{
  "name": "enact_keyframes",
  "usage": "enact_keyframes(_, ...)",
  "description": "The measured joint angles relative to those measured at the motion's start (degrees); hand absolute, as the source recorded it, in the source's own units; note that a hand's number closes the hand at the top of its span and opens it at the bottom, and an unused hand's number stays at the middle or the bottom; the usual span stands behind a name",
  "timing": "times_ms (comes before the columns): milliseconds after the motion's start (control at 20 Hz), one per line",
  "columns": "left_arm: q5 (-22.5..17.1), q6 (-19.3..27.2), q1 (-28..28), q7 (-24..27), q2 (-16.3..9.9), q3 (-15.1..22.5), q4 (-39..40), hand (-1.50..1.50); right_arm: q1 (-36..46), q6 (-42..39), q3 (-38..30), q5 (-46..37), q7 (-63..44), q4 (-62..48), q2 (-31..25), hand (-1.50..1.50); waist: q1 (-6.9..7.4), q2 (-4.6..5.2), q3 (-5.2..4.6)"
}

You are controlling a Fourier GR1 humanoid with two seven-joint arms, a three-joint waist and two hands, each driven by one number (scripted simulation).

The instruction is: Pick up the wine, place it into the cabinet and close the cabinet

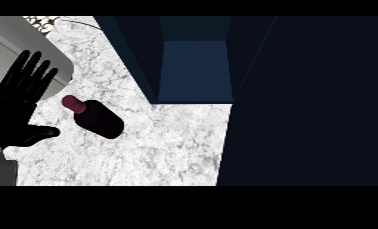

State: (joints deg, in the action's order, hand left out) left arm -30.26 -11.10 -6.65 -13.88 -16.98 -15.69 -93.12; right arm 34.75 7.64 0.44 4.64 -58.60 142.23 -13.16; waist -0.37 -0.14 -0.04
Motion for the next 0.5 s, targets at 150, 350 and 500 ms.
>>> enact_keyframes(150,1.48,-0.97,-0.91,2.18,0.15,0.0,4.34,-1.5,-0.24,0.49,1.5,-0.46,-0.12,0.27,0.37,-1.5,-0.15,0.01,-0.01)
enact_keyframes(350,4.1,-2.62,1.79,6.51,1.87,1.09,6.21,-1.5,0.05,0.25,-0.23,-0.11,-0.38,0.31,-0.6,-1.5,-0.04,-0.01,0.01)
enact_keyframes(500,5.08,-4.29,2.2,9.35,2.09,0.94,9.3,-1.5,0.88,0.81,1.21,-0.44,-0.66,0.35,-0.38,-1.5,-0.04,-0.01,0.0)
